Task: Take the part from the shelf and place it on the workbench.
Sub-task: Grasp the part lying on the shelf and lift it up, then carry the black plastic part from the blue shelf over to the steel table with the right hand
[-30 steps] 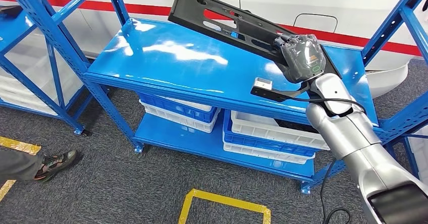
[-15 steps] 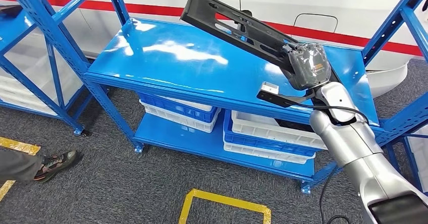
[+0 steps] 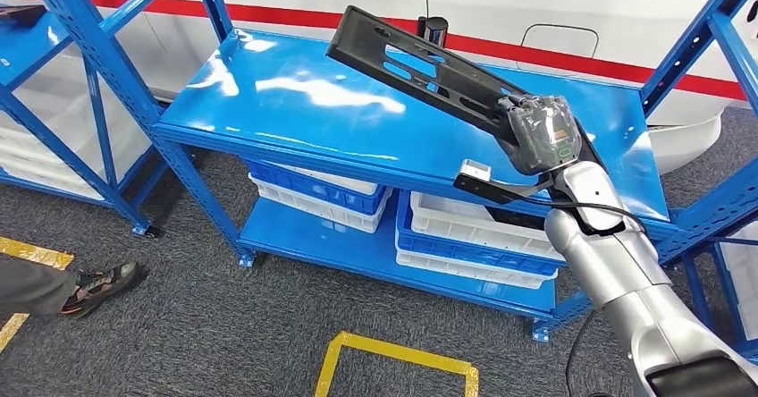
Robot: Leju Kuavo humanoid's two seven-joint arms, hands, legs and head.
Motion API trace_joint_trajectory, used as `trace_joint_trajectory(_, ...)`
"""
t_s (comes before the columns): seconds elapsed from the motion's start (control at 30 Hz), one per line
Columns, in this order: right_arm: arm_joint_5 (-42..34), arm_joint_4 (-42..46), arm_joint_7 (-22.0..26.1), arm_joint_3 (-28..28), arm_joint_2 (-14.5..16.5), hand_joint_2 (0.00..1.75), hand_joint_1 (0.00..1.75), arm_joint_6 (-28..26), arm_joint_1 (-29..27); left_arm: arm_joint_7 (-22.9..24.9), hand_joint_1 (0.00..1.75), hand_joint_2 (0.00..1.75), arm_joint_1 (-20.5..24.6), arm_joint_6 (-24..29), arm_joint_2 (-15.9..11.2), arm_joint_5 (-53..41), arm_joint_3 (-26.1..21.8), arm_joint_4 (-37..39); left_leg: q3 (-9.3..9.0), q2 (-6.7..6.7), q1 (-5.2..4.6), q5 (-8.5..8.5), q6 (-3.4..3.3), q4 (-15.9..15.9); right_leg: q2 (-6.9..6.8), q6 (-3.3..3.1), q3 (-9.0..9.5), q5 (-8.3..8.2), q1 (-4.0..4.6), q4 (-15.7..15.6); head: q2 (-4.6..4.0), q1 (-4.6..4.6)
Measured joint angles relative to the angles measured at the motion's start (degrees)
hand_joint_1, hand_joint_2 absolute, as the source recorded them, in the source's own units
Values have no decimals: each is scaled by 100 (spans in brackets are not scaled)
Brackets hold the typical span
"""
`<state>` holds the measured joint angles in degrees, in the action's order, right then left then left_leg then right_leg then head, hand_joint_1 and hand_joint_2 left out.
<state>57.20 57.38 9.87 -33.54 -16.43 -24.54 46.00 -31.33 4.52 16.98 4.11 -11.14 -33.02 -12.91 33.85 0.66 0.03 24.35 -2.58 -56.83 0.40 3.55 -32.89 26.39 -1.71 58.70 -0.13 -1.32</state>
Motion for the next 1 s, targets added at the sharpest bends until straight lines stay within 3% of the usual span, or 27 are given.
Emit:
trace_joint_trajectory(0.07, 24, -1, -3, 57, 5, 175, 162, -16, -51, -2, 0, 175, 19, 4, 2, -19, 19, 3, 70, 36, -13, -12, 71, -74, 33, -65, 11, -5, 31, -33, 0, -10)
trace_joint_trajectory(0.13, 56, -1, 3, 98, 15, 175, 162, -9, -102, -6, 0, 175, 21, 10, 2, -22, 28, 8, 132, 47, 12, 37, 131, -162, 20, -142, -37, -26, -11, -35, 0, -19)
trace_joint_trajectory(0.2, 88, -1, 25, 134, 26, 175, 162, 6, -122, -15, 0, 175, 23, 19, 0, -23, 30, 13, 284, 13, 47, 369, 194, -546, 6, -236, -85, -83, -28, -41, 0, -38)
trace_joint_trajectory(0.27, 104, -1, 44, 172, 37, 175, 162, 19, -124, -26, 0, 175, 27, 24, 0, -23, 30, 15, 536, -22, 62, 832, 242, -1265, -4, -316, -156, -139, 4, -39, 0, -53)
trace_joint_trajectory(0.3, 107, -2, 48, 184, 44, 175, 162, 25, -127, -30, 0, 175, 28, 24, 1, -23, 30, 16, 616, -30, 67, 964, 253, -1551, -8, -340, -195, -167, 21, -38, 0, -53)
trace_joint_trajectory(0.33, 109, -2, 51, 191, 49, 175, 162, 28, -131, -34, 0, 175, 28, 25, 1, -23, 30, 18, 611, -33, 69, 992, 252, -1669, -11, -354, -234, -198, 38, -37, 0, -53)
trace_joint_trajectory(0.4, 114, -3, 60, 204, 60, 175, 162, 31, -134, -48, 0, 175, 33, 28, 2, -23, 30, 20, 273, -37, 67, 782, 208, -1275, -12, -354, -301, -265, 65, -36, 0, -53)
trace_joint_trajectory(0.47, 118, -2, 67, 233, 76, 175, 162, 25, -124, -66, 0, 175, 50, 35, 0, -23, 30, 21, -231, -41, 47, 586, 136, -513, -13, -317, -346, -327, 85, -37, 0, -50)
trace_joint_trajectory(0.53, 118, -2, 67, 262, 92, 175, 162, 19, -105, -79, 0, 175, 64, 40, -1, -23, 31, 21, -435, -40, -3, 529, 86, -140, -26, -246, -372, -395, 83, -48, 0, -49)
trace_joint_trajectory(0.63, 124, -5, 69, 280, 104, 175, 162, 17, -105, -83, 0, 175, 67, 42, -4, -22, 31, 25, -370, -52, -34, 353, -17, -35, -43, -145, -441, -434, 70, -48, 0, -51)
trace_joint_trajectory(0.67, 126, -8, 73, 284, 104, 175, 162, 17, -110, -83, 0, 175, 70, 42, -4, -21, 31, 26, -329, -62, -26, 268, -66, 9, -44, -155, -505, -317, 75, 54, 0, -42)
trace_joint_trajectory(0.77, 126, -17, 82, 304, 100, 175, 162, 17, -116, -83, 0, 175, 74, 42, 2, -21, 30, 27, -159, -74, -23, 90, -138, 52, -43, -255, -762, 292, 79, 785, 0, -16)
trace_joint_trajectory(0.8, 126, -20, 82, 309, 99, 175, 162, 17, -117, -83, 0, 175, 73, 42, 2, -21, 30, 27, -129, -74, -25, 68, -140, 51, -43, -269, -805, 394, 78, 950, 0, -14)
trace_joint_trajectory(0.9, 126, -23, 82, 313, 99, 175, 162, 17, -121, -83, 0, 175, 71, 41, 2, -20, 30, 28, -84, -74, -28, 37, -141, 48, -43, -263, -853, 482, 78, 1167, 0, -15)
trace_joint_trajectory(0.93, 130, -26, 82, 316, 99, 175, 162, 17, -136, -83, 0, 175, 70, 33, 7, -25, 30, 29, 12, -75, -29, -31, -129, 40, -44, -198, -731, 426, 77, 1186, 0, -14)
trace_joint_trajectory(1.0, 143, -23, 68, 337, 100, 175, 162, 16, -166, -81, 0, 175, 70, 7, 16, -49, 30, 30, 276, -76, -49, -216, -63, -23, -40, -97, -125, 364, 87, 658, 0, -10)
